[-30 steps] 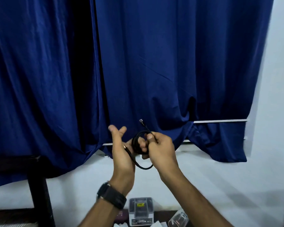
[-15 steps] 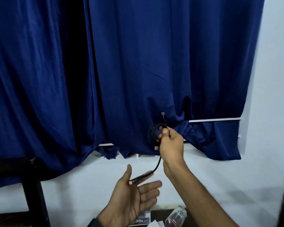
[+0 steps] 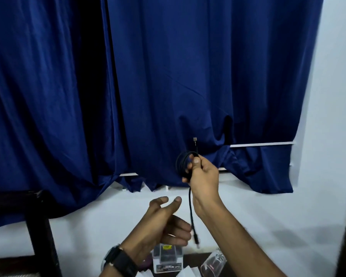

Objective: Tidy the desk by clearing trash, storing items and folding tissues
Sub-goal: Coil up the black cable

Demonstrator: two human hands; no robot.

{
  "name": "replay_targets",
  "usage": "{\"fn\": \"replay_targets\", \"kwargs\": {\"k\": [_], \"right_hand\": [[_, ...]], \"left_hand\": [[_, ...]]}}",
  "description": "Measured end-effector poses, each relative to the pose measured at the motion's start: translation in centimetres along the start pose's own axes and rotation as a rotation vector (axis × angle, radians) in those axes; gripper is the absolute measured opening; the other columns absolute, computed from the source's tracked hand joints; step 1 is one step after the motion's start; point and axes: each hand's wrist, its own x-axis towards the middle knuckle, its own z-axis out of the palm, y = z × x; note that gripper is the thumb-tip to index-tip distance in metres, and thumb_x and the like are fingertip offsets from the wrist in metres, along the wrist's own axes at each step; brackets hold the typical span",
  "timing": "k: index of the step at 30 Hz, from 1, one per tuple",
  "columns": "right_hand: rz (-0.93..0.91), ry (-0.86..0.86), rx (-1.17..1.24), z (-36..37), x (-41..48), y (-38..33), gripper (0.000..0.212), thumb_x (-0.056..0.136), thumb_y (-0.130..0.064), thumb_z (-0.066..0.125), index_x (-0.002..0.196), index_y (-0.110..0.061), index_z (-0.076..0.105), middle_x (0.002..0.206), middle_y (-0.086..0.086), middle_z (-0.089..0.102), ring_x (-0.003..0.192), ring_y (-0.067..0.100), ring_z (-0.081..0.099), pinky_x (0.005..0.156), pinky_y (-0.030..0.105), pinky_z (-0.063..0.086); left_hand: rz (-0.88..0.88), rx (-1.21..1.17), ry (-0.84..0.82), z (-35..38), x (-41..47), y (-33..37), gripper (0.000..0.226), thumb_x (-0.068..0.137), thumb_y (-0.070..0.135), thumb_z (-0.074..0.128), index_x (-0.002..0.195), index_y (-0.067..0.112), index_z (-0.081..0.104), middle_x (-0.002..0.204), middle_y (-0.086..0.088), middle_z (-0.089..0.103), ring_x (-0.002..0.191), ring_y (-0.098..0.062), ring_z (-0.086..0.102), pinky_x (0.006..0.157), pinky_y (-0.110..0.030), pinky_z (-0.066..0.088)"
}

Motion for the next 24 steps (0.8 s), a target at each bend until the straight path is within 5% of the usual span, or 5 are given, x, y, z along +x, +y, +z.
{"fn": "replay_targets", "kwargs": {"k": [4,8,13,17,24], "right_hand": [[-0.065,-0.001,-0.052,-0.3,-0.1,-0.2,0.024,0.109,-0.015,0.043,0.106,-0.016,0.067,0.071,-0.004,0.050,0.061,0.005,0.052,0.051,0.019,0.048],[-0.168,0.052,-0.063,-0.8,0.2,-0.8,0.024,0.109,-0.014,0.042,0.107,-0.019,0.066,0.070,-0.007,0.051,0.059,0.002,0.052,0.052,0.017,0.049],[-0.038,0.130,0.187,-0.5,0.3,-1.4,0.027,0.110,-0.013,0.040,0.096,-0.017,0.064,0.070,-0.004,0.050,0.060,0.006,0.050,0.051,0.020,0.048],[0.059,0.183,0.325,0.0,-0.1,-1.6,0.029,0.110,-0.014,0.042,0.091,-0.020,0.064,0.068,-0.006,0.052,0.063,0.008,0.051,0.053,0.022,0.049],[0.058,0.229,0.254,-1.0,0.0,-0.7,0.023,0.109,-0.016,0.045,0.097,-0.015,0.065,0.072,-0.002,0.054,0.067,0.010,0.055,0.053,0.021,0.052]], "left_hand": [[0.017,0.168,0.042,0.0,-0.7,0.1,0.057,0.105,0.045,0.051,0.145,0.026,0.016,0.087,-0.016,0.080,0.071,-0.033,0.078,0.063,-0.038,0.062],[0.467,0.998,0.527,-2.0,-0.5,-0.8,0.038,0.102,0.047,0.047,0.130,0.031,0.027,0.084,0.001,0.077,0.079,-0.027,0.073,0.078,-0.045,0.058],[0.120,1.282,0.050,-1.3,-1.4,-2.4,0.035,0.091,0.061,0.057,0.111,0.033,0.065,0.111,0.007,0.072,0.101,-0.012,0.069,0.096,-0.029,0.052],[0.015,0.580,-0.384,0.1,-0.4,-5.0,0.051,0.084,0.064,0.071,0.124,0.032,0.070,0.121,0.007,0.075,0.112,-0.010,0.070,0.112,-0.036,0.047],[0.721,-0.121,0.217,1.0,2.3,-2.0,0.043,0.105,0.022,0.045,0.147,0.033,0.044,0.134,0.006,0.069,0.123,-0.014,0.067,0.101,-0.037,0.055]]}}
